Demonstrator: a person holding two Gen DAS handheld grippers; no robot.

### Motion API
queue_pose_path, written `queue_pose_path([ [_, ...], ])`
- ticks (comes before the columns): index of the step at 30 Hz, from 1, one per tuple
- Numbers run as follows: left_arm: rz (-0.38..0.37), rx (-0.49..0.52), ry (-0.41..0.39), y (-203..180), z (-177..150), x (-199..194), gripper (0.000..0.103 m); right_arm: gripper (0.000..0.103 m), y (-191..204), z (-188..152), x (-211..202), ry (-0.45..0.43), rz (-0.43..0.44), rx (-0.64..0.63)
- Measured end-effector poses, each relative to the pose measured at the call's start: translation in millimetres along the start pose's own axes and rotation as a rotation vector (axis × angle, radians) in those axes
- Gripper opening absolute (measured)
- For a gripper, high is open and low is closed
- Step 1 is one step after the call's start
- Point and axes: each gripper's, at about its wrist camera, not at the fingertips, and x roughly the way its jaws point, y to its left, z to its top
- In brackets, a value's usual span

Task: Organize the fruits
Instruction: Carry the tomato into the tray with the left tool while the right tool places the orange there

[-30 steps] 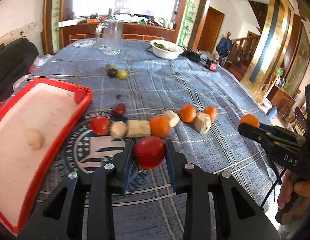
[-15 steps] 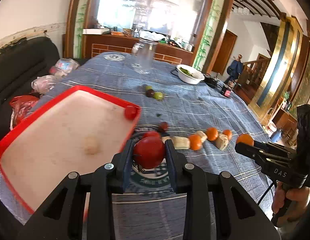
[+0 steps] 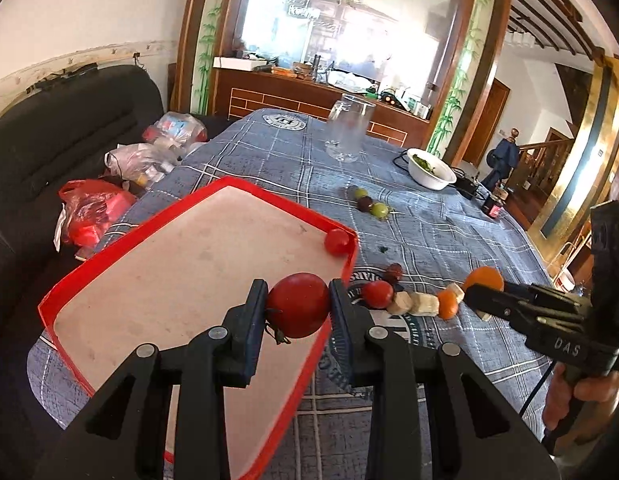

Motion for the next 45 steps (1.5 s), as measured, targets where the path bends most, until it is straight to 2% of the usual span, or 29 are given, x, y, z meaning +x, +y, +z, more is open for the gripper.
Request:
queue_pose_path([
  [6, 0.021, -0.003, 0.003, 7.6, 7.6, 5.5, 0.029, 0.035, 8.8, 10.3, 20.8, 0.027, 0.031, -0.026],
  [15, 0.078, -0.018, 0.019, 24.4, 23.1, 15.3, 0.029, 0.035, 19.9, 43.4, 47.7, 0.047, 0.077, -0.088],
  [20, 0.113, -0.036, 0.067, 32.9, 32.5, 30.0, 0.029, 0.035, 26.7, 56.8, 65.1, 0.061, 0.122, -0.111],
  [26, 0.148, -0.021, 0.123, 39.7, 27.5, 52.9, 0.029, 0.035, 34.0, 58.7, 103.6, 0.127, 0.131, -0.121],
  [29, 0.173, -0.029, 0.176, 48.1, 22.5, 62.9, 0.029, 0.035, 34.9, 57.5, 121.2, 0.158, 0.128, -0.125],
  [34, 0.179, -0.018, 0.242, 50.7, 15.9, 74.1, 0.029, 0.035, 38.9, 54.7, 147.0, 0.205, 0.124, -0.134],
  [45, 0.186, -0.013, 0.300, 50.5, 6.1, 87.5, 0.029, 0.035, 44.5, 49.0, 170.9, 0.249, 0.100, -0.176],
])
